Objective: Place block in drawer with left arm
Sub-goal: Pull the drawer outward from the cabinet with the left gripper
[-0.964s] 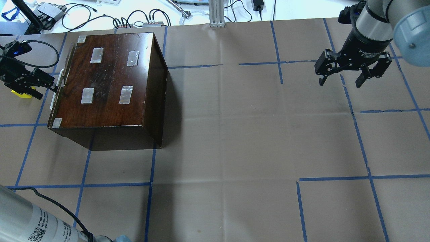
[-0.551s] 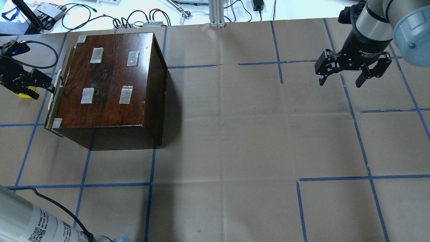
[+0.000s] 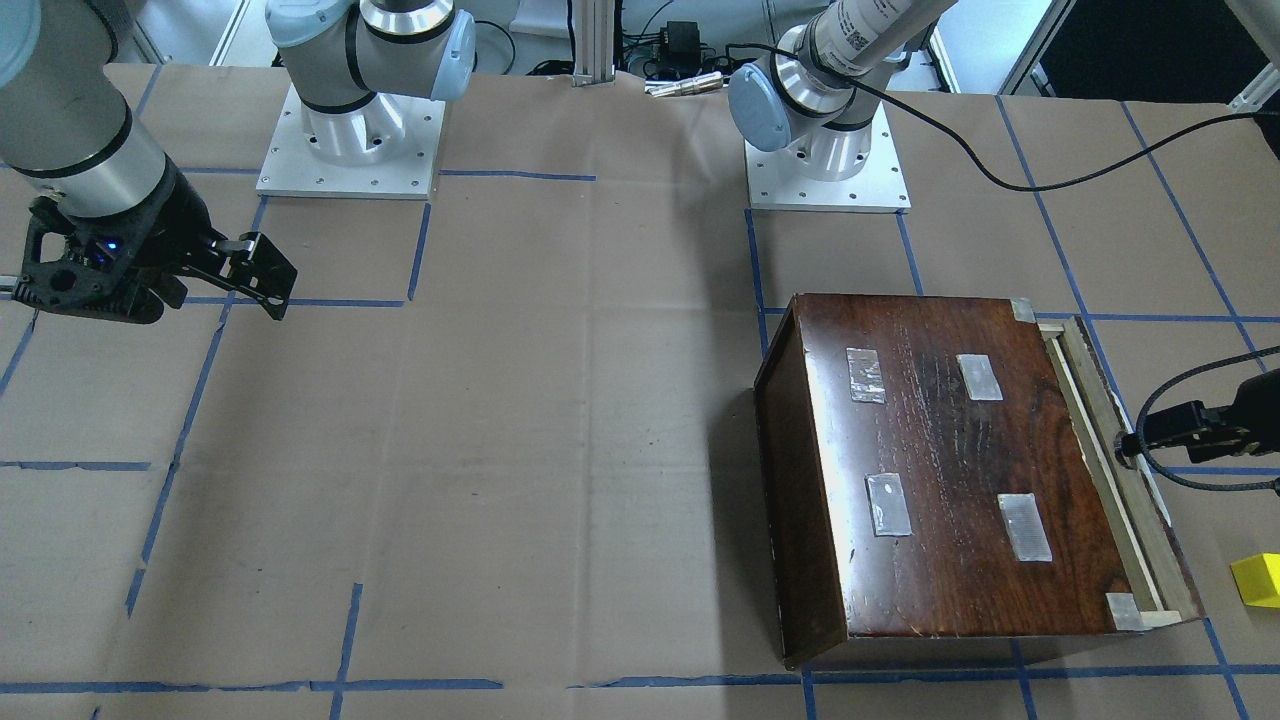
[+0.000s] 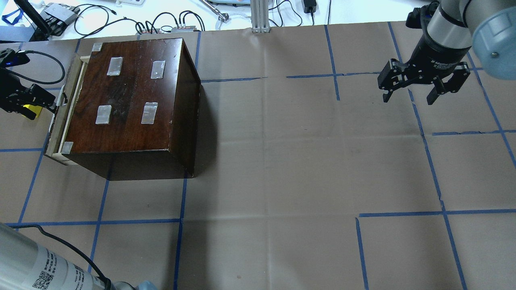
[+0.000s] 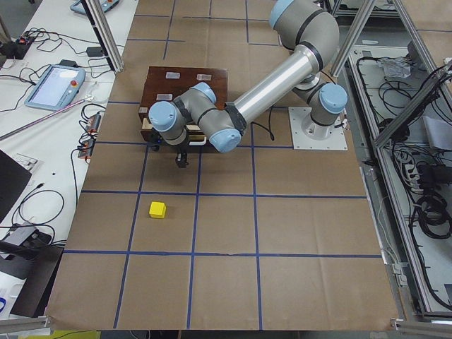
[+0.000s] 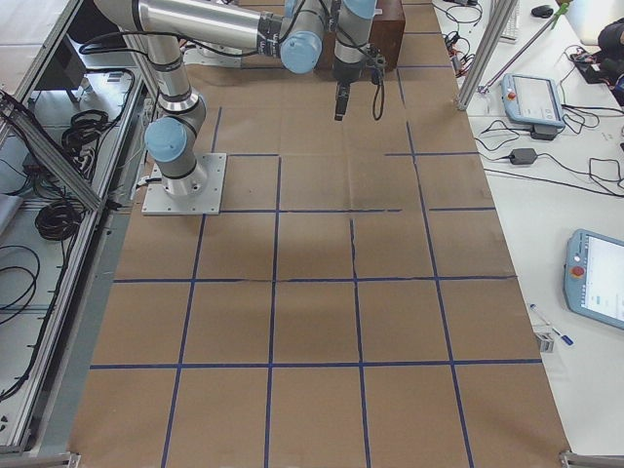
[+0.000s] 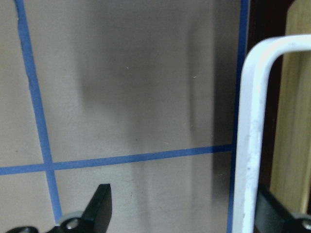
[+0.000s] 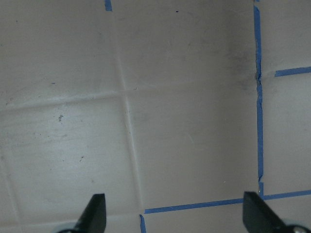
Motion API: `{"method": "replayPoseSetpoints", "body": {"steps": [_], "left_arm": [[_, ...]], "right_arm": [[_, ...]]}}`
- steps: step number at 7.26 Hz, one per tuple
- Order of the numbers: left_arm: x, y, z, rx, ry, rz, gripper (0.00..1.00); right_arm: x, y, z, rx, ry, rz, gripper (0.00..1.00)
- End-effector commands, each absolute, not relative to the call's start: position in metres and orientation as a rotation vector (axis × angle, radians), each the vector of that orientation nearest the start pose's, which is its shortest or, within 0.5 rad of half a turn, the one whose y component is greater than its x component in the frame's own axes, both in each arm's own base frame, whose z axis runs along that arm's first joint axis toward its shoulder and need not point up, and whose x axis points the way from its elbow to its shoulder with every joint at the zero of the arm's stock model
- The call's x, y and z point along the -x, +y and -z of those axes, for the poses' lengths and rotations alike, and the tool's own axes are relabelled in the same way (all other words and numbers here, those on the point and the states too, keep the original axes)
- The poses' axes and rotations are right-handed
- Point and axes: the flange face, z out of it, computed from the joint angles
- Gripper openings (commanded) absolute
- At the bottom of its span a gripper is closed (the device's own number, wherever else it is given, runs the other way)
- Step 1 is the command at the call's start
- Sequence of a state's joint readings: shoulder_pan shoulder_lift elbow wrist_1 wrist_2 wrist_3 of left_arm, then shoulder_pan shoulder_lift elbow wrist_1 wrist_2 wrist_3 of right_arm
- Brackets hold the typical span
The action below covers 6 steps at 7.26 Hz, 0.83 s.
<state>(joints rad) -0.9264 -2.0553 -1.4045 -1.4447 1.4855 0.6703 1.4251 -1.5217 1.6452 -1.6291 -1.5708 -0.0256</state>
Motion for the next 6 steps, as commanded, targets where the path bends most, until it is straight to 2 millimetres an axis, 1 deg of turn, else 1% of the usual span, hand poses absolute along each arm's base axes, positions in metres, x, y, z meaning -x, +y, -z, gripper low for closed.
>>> {"method": "replayPoseSetpoints", "body": {"steps": [1,4,5,6], "left_arm": [[-0.294,-0.599,-0.298,-0.035,3.306,-0.178,0.99],[-0.313,-0.591,-0.297,-0.001,3.301,-0.164,0.99],[-0.316,-0.592,-0.301,0.001,3.295,-0.153,0.99],[-0.321,-0.592,-0.302,0.002,3.269,-0.178,0.99]], "right_arm": [[-0.059,-0.517,-0.433,-0.187,3.129,-0.101,1.0],[-0.059,-0.517,-0.432,-0.187,3.129,-0.103,1.0],[-0.059,-0.517,-0.433,-0.187,3.129,-0.101,1.0],[-0.059,-0.517,-0.432,-0.187,3.129,-0.103,1.0]]}}
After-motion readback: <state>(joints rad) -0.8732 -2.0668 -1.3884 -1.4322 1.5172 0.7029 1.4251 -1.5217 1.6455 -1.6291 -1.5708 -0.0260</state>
